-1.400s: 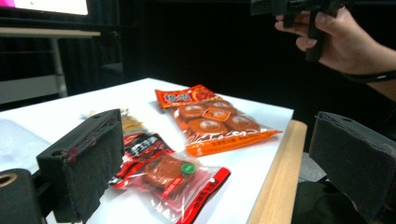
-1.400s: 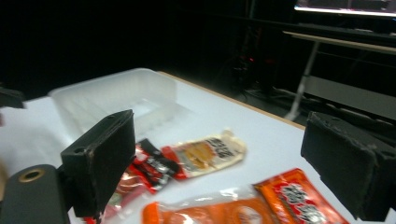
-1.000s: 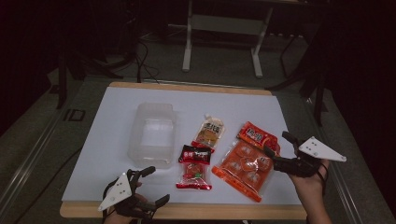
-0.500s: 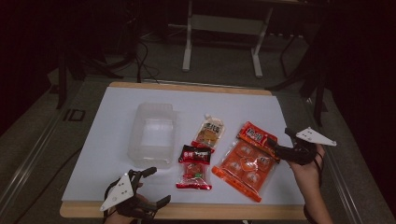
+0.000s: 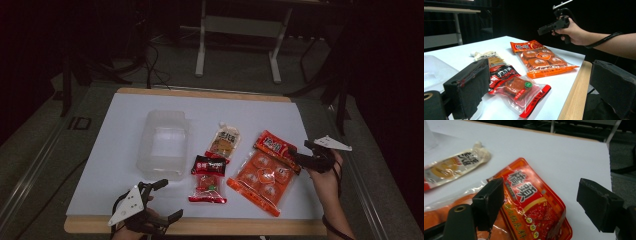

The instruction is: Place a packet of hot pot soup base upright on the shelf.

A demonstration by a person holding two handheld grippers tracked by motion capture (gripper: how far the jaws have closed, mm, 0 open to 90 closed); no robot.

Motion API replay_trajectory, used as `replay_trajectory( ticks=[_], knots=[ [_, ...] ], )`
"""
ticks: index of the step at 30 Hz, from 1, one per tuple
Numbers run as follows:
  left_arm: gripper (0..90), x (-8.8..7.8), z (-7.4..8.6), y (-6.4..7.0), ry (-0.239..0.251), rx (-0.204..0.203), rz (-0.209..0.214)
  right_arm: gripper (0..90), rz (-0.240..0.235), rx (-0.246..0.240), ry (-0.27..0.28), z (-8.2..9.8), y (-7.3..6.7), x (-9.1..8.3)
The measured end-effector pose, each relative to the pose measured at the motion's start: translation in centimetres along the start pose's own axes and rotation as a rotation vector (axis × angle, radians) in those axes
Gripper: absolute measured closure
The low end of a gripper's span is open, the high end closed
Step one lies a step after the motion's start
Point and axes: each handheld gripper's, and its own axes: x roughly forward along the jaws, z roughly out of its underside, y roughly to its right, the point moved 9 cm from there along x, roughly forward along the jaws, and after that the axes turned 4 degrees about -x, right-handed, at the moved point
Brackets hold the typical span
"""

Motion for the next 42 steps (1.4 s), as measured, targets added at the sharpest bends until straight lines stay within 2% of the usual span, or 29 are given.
replay_trajectory(
  ticks=[4, 11, 20, 24, 28, 31, 33, 36, 37, 42],
  knots=[
    [3.7, 0.1, 0.3, -0.1, -0.021, 0.025, -0.016, 22.5, 0.000, 0.021, -0.027, 1.1, 0.4, 1.0],
    [3.7, 0.1, 0.3, -0.1, -0.018, 0.014, -0.009, 23.3, 0.005, 0.037, -0.092, 3.3, 0.9, 2.3],
    [3.7, 0.2, 0.3, -0.1, -0.020, 0.009, -0.006, 23.2, -0.011, 0.063, -0.147, 5.0, 1.0, 3.5],
    [3.7, 0.2, 0.3, -0.1, -0.022, 0.009, -0.005, 24.1, -0.024, 0.068, -0.159, 5.2, 0.8, 3.8],
    [3.8, 0.3, 0.4, -0.1, -0.024, 0.009, -0.003, 33.3, -0.052, 0.086, -0.175, 5.3, 0.4, 3.8],
    [3.8, 0.3, 0.4, -0.1, -0.027, 0.009, -0.001, 38.6, -0.051, 0.084, -0.183, 5.2, 0.1, 3.8],
    [3.8, 0.4, 0.4, 0.0, -0.027, 0.012, -0.001, 43.4, -0.040, 0.081, -0.189, 5.3, 0.0, 3.8],
    [3.8, 0.4, 0.5, 0.0, -0.030, 0.012, -0.001, 57.5, 0.008, 0.060, -0.204, 5.4, 0.2, 3.7],
    [3.8, 0.4, 0.5, 0.0, -0.033, 0.015, -0.002, 59.2, 0.019, 0.055, -0.210, 5.4, 0.3, 3.6],
    [3.8, 0.4, 0.5, 0.0, -0.034, 0.011, -0.002, 73.1, 0.039, 0.054, -0.243, 5.2, 0.3, 3.7]
  ],
)
